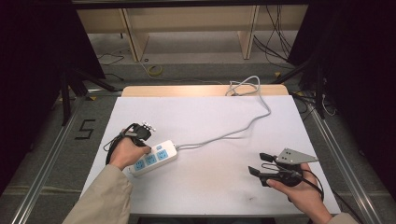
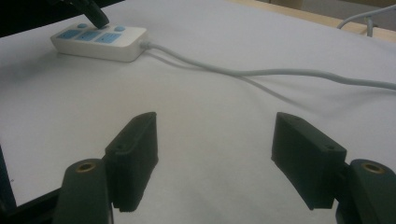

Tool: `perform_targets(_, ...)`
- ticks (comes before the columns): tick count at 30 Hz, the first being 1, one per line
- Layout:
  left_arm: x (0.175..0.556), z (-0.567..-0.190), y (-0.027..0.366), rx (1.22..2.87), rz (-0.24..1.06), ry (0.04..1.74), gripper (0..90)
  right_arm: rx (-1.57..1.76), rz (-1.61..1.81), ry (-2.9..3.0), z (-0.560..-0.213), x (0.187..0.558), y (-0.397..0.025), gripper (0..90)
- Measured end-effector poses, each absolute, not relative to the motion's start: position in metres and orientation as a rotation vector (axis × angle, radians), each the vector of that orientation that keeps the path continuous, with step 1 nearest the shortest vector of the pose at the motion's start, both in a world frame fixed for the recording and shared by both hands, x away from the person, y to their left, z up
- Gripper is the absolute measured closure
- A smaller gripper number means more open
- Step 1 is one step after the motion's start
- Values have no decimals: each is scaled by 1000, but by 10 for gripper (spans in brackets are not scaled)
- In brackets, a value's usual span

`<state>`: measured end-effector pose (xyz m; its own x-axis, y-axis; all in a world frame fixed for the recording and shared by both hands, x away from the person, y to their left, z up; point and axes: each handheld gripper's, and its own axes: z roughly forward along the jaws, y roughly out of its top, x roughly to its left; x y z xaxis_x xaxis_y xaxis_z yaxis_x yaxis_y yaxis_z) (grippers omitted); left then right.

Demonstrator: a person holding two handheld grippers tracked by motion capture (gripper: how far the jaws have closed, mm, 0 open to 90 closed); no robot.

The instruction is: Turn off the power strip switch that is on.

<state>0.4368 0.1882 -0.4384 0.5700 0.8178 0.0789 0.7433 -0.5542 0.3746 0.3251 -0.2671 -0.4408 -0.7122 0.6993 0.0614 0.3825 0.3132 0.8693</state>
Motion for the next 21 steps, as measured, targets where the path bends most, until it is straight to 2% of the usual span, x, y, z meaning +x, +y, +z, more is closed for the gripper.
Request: perform_targets(21, 436, -429, 191, 2442, 394, 1276, 900, 968, 1358, 2257, -441, 325, -267, 318)
